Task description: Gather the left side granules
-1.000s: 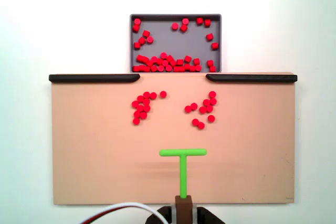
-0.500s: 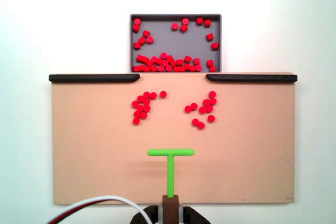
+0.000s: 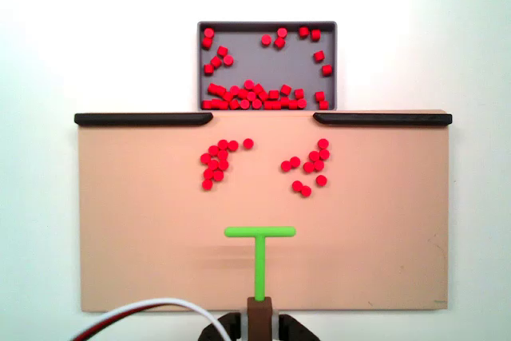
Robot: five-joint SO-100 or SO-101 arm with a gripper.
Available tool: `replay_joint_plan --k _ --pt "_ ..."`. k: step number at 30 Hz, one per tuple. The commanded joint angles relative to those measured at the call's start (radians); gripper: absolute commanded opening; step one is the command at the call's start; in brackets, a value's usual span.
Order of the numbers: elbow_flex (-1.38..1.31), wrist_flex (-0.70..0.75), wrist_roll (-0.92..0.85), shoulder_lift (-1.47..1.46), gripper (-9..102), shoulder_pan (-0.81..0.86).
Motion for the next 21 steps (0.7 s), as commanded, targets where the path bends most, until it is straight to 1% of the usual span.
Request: replay_joint_plan --k 1,21 --pt "-0.006 0.003 0.006 0.012 0 -0.002" --pt "-0.006 0.006 0.023 0.018 0 -0.005"
